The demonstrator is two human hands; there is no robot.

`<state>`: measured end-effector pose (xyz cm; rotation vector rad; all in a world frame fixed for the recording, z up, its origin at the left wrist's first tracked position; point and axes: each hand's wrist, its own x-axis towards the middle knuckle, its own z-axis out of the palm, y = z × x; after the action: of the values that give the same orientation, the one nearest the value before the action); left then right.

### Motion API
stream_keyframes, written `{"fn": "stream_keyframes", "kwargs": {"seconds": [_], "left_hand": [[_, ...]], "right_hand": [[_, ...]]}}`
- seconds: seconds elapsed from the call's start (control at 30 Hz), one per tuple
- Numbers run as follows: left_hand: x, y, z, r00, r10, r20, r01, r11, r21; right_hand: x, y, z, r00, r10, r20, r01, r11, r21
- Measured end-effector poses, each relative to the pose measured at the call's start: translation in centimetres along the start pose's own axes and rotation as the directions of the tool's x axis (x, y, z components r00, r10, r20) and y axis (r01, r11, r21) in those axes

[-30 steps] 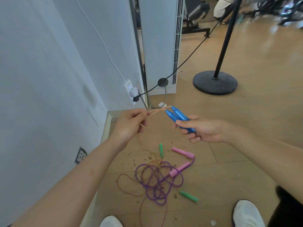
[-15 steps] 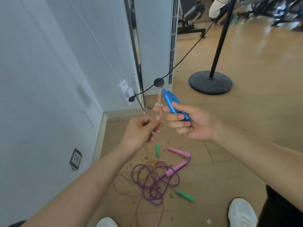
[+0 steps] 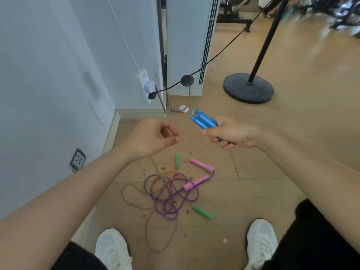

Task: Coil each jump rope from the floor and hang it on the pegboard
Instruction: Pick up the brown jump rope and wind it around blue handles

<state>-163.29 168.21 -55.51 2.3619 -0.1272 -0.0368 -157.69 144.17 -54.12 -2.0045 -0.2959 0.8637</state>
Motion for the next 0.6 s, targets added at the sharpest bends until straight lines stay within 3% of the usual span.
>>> {"fn": "stream_keyframes", "kwargs": {"seconds": [0.1,0.17,0.3,0.43,0.6], "left_hand": [[-0.1,0.1,-0.7,0.997,0.059,0.056,-0.068,0.982,0.174],[-0.2,0.5,-1.1,0.992,0.076,0.098,-0.094,0.975,0.203],[-0.3,1.4,-1.2,0.976,0.098,0.195,-0.118,0.989,0.093],[-0.1,2.0,-0.9,0.983,0.121,0.141,-0.112,0.991,-0.068],[0.8,1.2,-1.0,0.996,0.051,0.068,-0.035,0.975,-0.220]], "right_hand": [[0.2,1.0,0.4,0.998,0.047,-0.036,-0.053,0.978,-0.201],[0.2,1.4,0.9,0.996,0.064,-0.062,-0.080,0.947,-0.310],[0.6,1.9,2.6,0.997,-0.055,-0.048,0.015,0.798,-0.603],[0.4,2.0,4.3,0.979,-0.199,-0.030,0.130,0.738,-0.662],[-1.4,1.2,4.9,0.936,-0.352,0.013,0.262,0.669,-0.695]]}}
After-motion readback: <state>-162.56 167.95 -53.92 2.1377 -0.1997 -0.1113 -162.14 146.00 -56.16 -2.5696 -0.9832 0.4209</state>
